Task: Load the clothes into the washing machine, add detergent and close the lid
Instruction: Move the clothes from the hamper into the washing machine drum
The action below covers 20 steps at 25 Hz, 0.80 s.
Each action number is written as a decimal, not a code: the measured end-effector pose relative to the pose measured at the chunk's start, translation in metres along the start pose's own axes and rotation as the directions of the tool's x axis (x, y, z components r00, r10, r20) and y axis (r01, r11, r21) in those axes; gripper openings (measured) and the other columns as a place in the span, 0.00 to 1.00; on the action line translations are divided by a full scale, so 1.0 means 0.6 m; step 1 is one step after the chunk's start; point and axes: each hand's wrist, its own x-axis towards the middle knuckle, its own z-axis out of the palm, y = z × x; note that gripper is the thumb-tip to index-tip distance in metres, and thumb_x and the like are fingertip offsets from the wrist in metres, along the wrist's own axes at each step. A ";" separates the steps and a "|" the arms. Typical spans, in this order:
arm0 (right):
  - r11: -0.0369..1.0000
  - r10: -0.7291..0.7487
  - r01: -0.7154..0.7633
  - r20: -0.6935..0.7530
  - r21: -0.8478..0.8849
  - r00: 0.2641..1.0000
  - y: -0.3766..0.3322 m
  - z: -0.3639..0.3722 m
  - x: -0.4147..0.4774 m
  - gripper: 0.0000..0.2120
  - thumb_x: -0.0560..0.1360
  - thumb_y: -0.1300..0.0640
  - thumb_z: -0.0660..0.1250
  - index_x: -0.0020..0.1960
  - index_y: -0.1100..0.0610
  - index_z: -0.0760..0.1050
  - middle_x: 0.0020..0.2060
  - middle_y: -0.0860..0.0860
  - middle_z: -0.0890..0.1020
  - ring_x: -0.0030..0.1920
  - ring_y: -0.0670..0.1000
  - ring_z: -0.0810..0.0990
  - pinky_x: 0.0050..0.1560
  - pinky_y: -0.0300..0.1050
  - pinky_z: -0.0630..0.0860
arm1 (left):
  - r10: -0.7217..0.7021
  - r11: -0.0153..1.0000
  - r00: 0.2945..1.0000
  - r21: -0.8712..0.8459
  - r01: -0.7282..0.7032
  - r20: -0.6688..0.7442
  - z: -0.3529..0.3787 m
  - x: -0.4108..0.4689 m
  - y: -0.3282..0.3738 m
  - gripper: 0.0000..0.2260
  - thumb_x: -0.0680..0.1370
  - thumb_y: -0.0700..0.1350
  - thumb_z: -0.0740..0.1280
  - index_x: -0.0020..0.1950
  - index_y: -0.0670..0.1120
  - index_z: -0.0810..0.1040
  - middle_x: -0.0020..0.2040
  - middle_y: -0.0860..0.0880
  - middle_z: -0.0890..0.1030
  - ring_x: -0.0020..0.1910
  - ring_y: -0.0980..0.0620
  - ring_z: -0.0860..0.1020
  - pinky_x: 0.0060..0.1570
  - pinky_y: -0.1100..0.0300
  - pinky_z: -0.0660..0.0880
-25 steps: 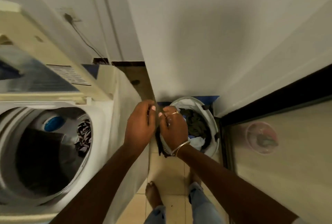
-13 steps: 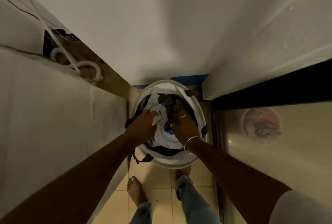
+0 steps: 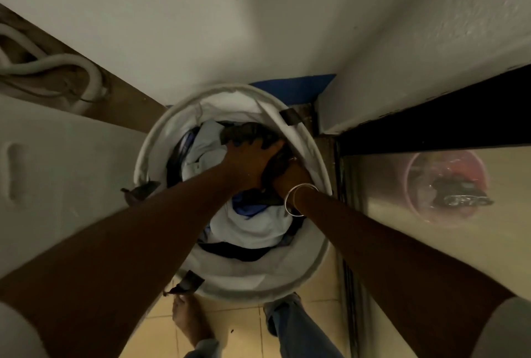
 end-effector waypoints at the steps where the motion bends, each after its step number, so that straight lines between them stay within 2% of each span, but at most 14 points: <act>1: 1.000 0.007 -0.006 -0.034 0.028 0.999 -0.009 -0.009 -0.011 0.23 0.77 0.57 0.66 0.70 0.61 0.69 0.64 0.60 0.77 0.64 0.60 0.76 0.61 0.50 0.73 | 0.011 1.000 1.000 -0.018 -0.011 -0.008 -0.002 -0.003 0.003 0.51 0.67 0.67 0.71 0.81 0.57 0.46 0.73 0.40 0.68 0.68 0.36 0.72 0.63 0.35 0.70; 4: 0.976 0.018 0.003 -0.091 0.218 0.996 -0.036 -0.039 -0.073 0.17 0.74 0.53 0.65 0.61 0.58 0.78 0.56 0.57 0.82 0.58 0.59 0.80 0.56 0.51 0.76 | 0.031 0.931 1.000 -0.363 -0.031 -0.004 -0.043 -0.057 0.006 0.50 0.65 0.60 0.77 0.80 0.50 0.56 0.70 0.40 0.71 0.66 0.40 0.73 0.65 0.46 0.72; 7: 0.841 -0.004 0.047 -0.080 0.539 0.997 -0.063 -0.065 -0.165 0.10 0.68 0.53 0.68 0.49 0.51 0.79 0.49 0.54 0.83 0.52 0.58 0.81 0.56 0.53 0.79 | -0.040 0.758 0.998 -0.652 0.002 -0.044 -0.123 -0.150 0.015 0.41 0.62 0.60 0.78 0.68 0.44 0.70 0.63 0.46 0.76 0.61 0.49 0.76 0.61 0.58 0.70; 9: 0.703 -0.096 0.162 -0.134 0.692 0.986 -0.095 -0.086 -0.241 0.05 0.66 0.57 0.66 0.38 0.49 0.77 0.39 0.55 0.82 0.43 0.59 0.81 0.50 0.55 0.80 | -0.084 0.701 0.989 -0.713 -0.026 -0.119 -0.181 -0.226 0.026 0.37 0.62 0.62 0.75 0.64 0.45 0.71 0.58 0.48 0.79 0.57 0.49 0.78 0.61 0.55 0.73; 11: 0.538 -0.159 0.258 -0.204 0.802 0.966 -0.139 -0.107 -0.322 0.06 0.65 0.61 0.63 0.33 0.53 0.77 0.29 0.53 0.78 0.32 0.55 0.77 0.37 0.47 0.76 | -0.115 0.661 0.975 -0.747 -0.069 -0.191 -0.241 -0.305 0.037 0.38 0.62 0.64 0.69 0.66 0.46 0.70 0.61 0.49 0.78 0.60 0.51 0.77 0.65 0.51 0.73; 12: 0.470 -0.179 0.285 -0.226 0.835 0.958 -0.166 -0.120 -0.367 0.05 0.65 0.62 0.63 0.34 0.59 0.77 0.27 0.53 0.76 0.29 0.53 0.75 0.34 0.43 0.74 | -0.145 0.632 0.966 -0.771 -0.078 -0.216 -0.269 -0.343 0.038 0.36 0.62 0.63 0.68 0.66 0.48 0.70 0.61 0.51 0.77 0.60 0.52 0.76 0.65 0.52 0.73; 14: 0.365 -0.258 0.368 -0.287 0.855 0.923 -0.229 -0.146 -0.463 0.08 0.65 0.63 0.62 0.39 0.68 0.75 0.31 0.57 0.77 0.33 0.52 0.77 0.35 0.42 0.75 | -0.211 0.597 0.932 -0.794 -0.115 -0.294 -0.337 -0.435 0.037 0.27 0.63 0.56 0.70 0.61 0.52 0.71 0.54 0.55 0.79 0.54 0.55 0.78 0.59 0.52 0.76; 17: 0.198 -0.375 0.473 -0.379 0.859 0.846 -0.320 -0.167 -0.591 0.12 0.66 0.64 0.61 0.45 0.70 0.77 0.39 0.60 0.79 0.40 0.55 0.78 0.42 0.43 0.79 | -0.329 0.554 0.866 -0.819 -0.146 -0.377 -0.436 -0.572 0.033 0.18 0.64 0.49 0.71 0.51 0.55 0.72 0.42 0.57 0.79 0.43 0.59 0.79 0.46 0.61 0.78; 20: 0.057 -0.455 0.561 -0.478 0.826 0.751 -0.415 -0.173 -0.718 0.12 0.68 0.66 0.60 0.45 0.73 0.76 0.39 0.61 0.80 0.41 0.56 0.80 0.43 0.45 0.80 | -0.437 0.509 0.777 -0.836 -0.202 -0.454 -0.527 -0.724 0.028 0.15 0.67 0.40 0.73 0.49 0.51 0.74 0.41 0.55 0.81 0.41 0.59 0.80 0.41 0.67 0.76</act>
